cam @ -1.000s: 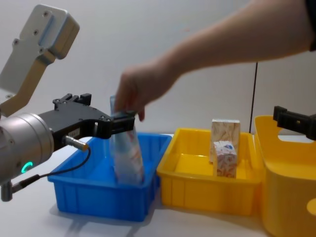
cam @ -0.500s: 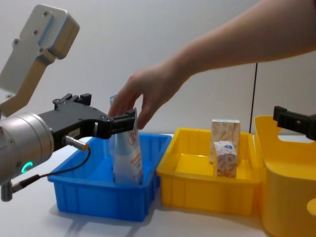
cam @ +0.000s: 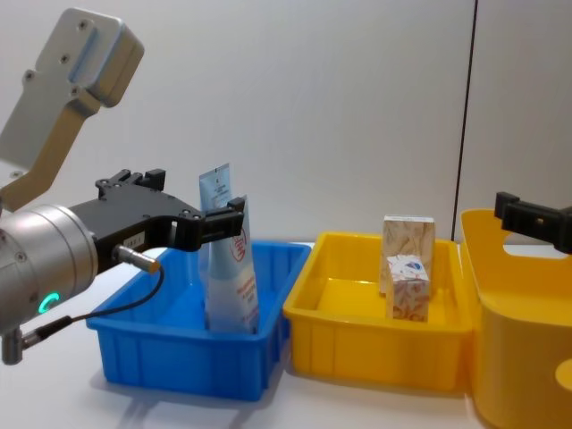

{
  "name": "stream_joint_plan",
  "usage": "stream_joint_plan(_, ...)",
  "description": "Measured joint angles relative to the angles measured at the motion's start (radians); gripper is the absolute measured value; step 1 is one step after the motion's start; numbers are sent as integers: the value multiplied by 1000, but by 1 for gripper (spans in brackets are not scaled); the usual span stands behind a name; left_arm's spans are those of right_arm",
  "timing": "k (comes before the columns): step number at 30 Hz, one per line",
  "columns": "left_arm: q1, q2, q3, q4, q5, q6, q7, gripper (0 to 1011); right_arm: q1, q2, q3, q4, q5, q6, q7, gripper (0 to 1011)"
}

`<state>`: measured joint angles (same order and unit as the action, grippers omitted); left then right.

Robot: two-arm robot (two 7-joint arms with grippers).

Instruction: Bimanual collaborative sorting of washing and personal care products

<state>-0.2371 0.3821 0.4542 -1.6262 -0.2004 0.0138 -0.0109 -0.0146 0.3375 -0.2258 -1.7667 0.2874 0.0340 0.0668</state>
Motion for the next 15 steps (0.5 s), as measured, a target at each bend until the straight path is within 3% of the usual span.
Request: stream_joint_plan(15,0,0,0,0,0,0,0,1001,0,0,0,0,0,0,0,1004)
